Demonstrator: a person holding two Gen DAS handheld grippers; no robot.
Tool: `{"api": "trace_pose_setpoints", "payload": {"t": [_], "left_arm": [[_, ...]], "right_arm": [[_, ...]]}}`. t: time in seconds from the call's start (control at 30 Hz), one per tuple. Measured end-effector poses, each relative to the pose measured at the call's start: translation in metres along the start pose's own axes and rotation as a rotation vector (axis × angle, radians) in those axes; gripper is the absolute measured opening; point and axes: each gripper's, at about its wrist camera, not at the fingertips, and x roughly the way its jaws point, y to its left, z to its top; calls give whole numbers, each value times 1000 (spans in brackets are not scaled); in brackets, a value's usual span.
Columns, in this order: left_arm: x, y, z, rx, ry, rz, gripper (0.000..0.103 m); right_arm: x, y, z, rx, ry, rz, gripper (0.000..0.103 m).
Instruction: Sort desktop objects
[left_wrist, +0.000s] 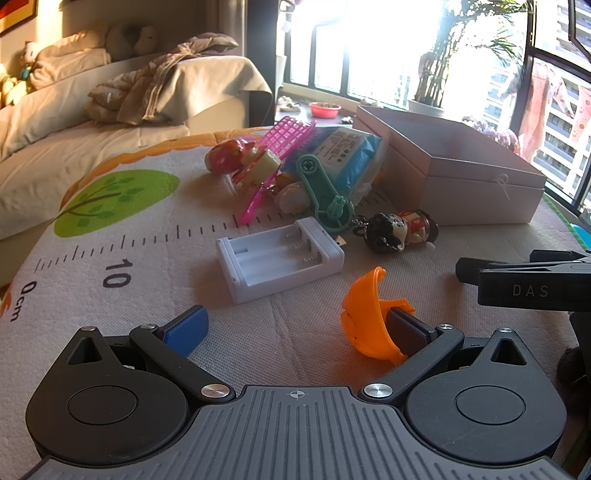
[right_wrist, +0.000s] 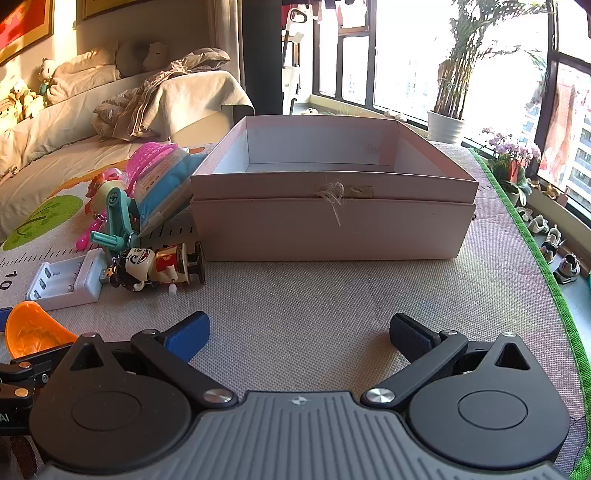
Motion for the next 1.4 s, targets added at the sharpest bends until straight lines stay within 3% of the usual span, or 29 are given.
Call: {"api": "trace_pose_setpoints", "payload": {"t": [0.6,0.8,1.0,1.13,1.27,1.4], "left_arm": [[0,0,0,-1,5,2,103],[-2,-5,7,9,39,10,103],[-8,-1,10,27,71,-40,103],[-23,-1,13,70,27,-86,103],[-37,0,17,133,-30,-89,103],[-33,13,26,117,-46,-40,103]], "right_arm": [[1,1,0,-3,2,1,103],[-1,-5,7,-26,81,29,103],[-5,-6,5,-46,101,49,103],[-11,-14,7,-75,146,110,103],[-33,-31,1,-16,82,156,103],[-48,-30,-3,-53,18,158,103]]}}
